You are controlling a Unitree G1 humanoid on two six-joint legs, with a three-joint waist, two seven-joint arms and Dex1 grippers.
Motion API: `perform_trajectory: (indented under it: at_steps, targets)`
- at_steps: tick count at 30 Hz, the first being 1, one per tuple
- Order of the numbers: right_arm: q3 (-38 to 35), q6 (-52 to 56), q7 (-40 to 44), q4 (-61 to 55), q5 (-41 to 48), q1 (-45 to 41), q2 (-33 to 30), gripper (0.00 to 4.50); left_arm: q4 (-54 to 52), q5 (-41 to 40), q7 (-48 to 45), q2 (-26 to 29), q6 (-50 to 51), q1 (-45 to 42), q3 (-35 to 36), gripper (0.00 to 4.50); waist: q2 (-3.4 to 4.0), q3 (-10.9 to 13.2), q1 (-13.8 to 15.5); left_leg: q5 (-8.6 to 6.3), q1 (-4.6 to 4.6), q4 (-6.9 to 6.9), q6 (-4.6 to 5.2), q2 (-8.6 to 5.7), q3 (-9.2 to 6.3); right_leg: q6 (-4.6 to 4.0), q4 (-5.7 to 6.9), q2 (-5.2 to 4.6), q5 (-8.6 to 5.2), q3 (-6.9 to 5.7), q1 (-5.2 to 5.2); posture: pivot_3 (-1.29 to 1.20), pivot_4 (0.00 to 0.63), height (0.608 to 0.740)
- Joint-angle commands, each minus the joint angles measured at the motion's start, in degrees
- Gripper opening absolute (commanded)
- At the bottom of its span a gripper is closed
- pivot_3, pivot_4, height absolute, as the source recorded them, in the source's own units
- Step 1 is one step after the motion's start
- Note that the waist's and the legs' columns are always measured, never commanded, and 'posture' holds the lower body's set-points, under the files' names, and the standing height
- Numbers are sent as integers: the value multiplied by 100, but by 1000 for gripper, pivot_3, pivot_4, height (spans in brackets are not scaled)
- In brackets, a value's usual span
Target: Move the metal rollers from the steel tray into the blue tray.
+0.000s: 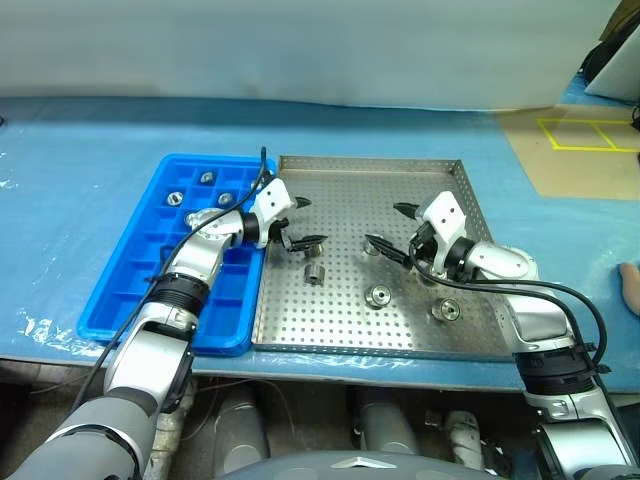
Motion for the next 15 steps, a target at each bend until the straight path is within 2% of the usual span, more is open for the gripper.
perform_trajectory:
  at_steps: [1,6,7,11,15]
  targets:
    - [9,-152,-47,-112,-75,45,-26,4456,269,559,128,17,-106,-31,-442,4500,9,-5,-1,0,5,-1,0,0,0,0,-1,0,0,0,5,-467,150,740]
    - [12,-178,-115,-147,-157,107,-25,4456,818,1113,280,-28,83,-287,-828,4500,40,-36,-8,-2,50,-1,0,-9,0,21,-6,-3,-13,10,48,-488,150,740]
    - [1,-175,-139,-168,-155,129,-14,4485,924,1160,336,-48,120,-355,-833,4321,47,-43,-13,-2,53,-1,0,-13,0,43,-6,-2,-26,15,49,-491,150,740]
    - [10,-181,-200,-218,-167,196,24,4500,1067,1140,199,-123,160,-476,-809,3273,54,-50,-102,-2,55,-1,0,-30,-4,50,-6,-2,-29,19,46,-495,150,740]
    - [77,-204,-254,-209,-210,199,85,4500,1060,1069,90,-159,175,-474,-750,1850,52,-49,-157,-6,50,0,8,-55,-15,51,-11,-4,-30,32,36,-484,150,740]
